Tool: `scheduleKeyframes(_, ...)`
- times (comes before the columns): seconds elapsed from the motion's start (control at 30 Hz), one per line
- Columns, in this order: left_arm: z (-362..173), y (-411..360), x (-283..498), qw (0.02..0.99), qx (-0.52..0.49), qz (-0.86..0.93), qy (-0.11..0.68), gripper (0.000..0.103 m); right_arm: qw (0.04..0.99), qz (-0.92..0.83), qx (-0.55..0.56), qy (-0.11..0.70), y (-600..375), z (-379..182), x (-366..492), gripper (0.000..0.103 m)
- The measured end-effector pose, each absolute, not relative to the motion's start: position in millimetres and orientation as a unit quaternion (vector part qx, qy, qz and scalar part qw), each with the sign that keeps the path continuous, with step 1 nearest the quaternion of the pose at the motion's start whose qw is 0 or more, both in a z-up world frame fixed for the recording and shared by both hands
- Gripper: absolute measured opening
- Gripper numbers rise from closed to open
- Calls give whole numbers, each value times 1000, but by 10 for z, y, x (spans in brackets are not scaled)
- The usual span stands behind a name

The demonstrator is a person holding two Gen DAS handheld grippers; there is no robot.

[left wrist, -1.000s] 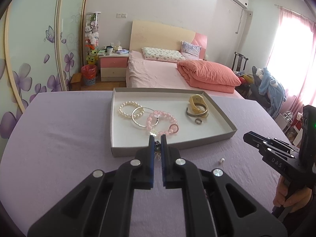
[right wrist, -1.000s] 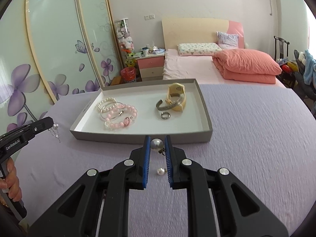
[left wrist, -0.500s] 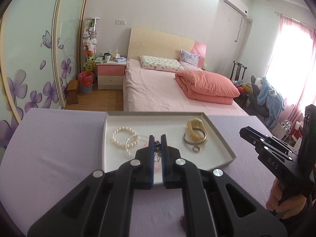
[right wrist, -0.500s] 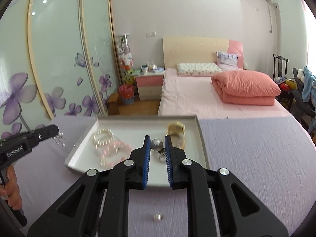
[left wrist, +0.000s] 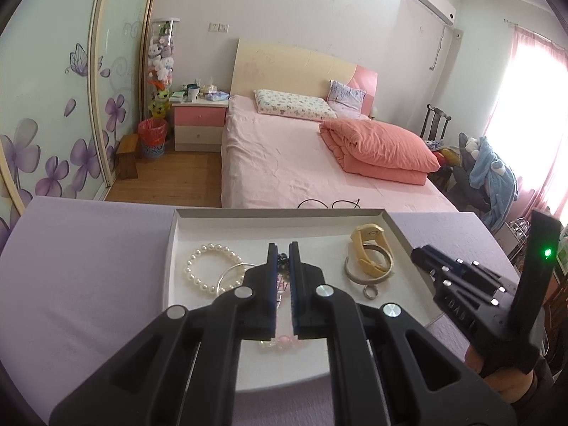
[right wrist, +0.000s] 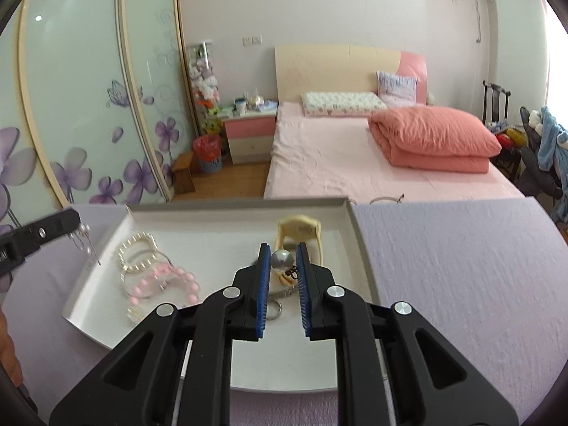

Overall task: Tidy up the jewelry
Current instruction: 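Carry the pearl chain and pearl earring into the grey tray and release both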

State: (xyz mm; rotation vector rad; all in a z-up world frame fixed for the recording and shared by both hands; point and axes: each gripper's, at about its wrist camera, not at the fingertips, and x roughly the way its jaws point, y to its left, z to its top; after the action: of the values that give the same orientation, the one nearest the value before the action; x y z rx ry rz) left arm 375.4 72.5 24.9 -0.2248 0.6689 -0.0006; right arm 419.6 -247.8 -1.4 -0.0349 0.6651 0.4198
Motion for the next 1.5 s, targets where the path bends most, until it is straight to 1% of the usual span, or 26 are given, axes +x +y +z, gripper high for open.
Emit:
scheduleKeyframes(0.13, 188, 727, 3800, 938, -106, 0, 331, 6, 920, 202, -21, 334, -2464, -114, 4221, 15)
scheduleKeyframes(0.6, 98, 639, 3878, 936, -104, -7, 337, 6, 915, 209, -16, 345, -2437, -142, 4221, 17)
scheduleKeyframes(0.63, 91, 635, 3880, 936, -104, -7, 338, 6, 915, 209, -15, 345, -2446, -141, 4221, 18)
scheduleKeyframes(0.7, 63, 618, 3898, 934, -105, -8, 340, 6, 915, 208, -12, 345, -2459, -138, 4221, 23)
scheduleKeyframes(0.73, 53, 617, 3909, 934, -105, -8, 342, 6, 915, 208, -12, 345, -2468, -135, 4218, 30)
scheduleKeyframes(0.77, 40, 613, 3916, 933, -105, -8, 343, 6, 916, 207, -12, 343, -2480, -129, 4211, 35)
scheduleKeyframes(0.9, -28, 586, 3960, 931, -103, -5, 350, 6, 917, 206, -11, 341, -2520, -105, 4196, 35)
scheduleKeyframes(1.07, -109, 561, 4038, 927, -104, -1, 359, 6, 918, 205, -10, 341, -2566, -113, 4184, 40)
scheduleKeyframes(1.43, -246, 609, 4136, 918, -118, 2, 379, 7, 914, 208, -8, 347, -2645, -169, 4198, 40)
scheduleKeyframes(1.5, -254, 615, 4127, 917, -120, 2, 381, 10, 914, 209, -8, 347, -2647, -169, 4190, 40)
